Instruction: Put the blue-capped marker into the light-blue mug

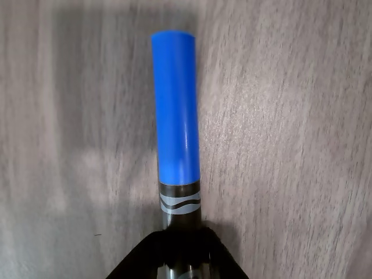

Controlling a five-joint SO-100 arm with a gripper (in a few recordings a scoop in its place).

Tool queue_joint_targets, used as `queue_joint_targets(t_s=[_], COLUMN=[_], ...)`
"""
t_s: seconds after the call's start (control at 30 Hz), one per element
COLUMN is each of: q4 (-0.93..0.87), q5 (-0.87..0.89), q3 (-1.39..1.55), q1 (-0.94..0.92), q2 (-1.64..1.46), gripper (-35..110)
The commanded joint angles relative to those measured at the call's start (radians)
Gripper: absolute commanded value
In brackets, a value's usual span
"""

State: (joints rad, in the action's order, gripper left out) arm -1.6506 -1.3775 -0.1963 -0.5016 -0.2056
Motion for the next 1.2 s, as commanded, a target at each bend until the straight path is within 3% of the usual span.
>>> queue_joint_targets(t_s=[0.0,0.27,0.47,0.7,0.83,1.17], q4=[-0.005,-0.08,-0.032,0.362,0.634,1.074], q5=[0.026,0.087,0.083,0.011,-0.031,-0.051], q3=[-0.043,-0.043,-0.043,-0.043,-0.043,-0.043], q1=[0.002,0.025,0.029,-0.158,-0.29,-0.474], q2=[-0.103,-0.433,-0.729,-0.828,-0.759,-0.495], gripper=[0,0,0,0,0,0])
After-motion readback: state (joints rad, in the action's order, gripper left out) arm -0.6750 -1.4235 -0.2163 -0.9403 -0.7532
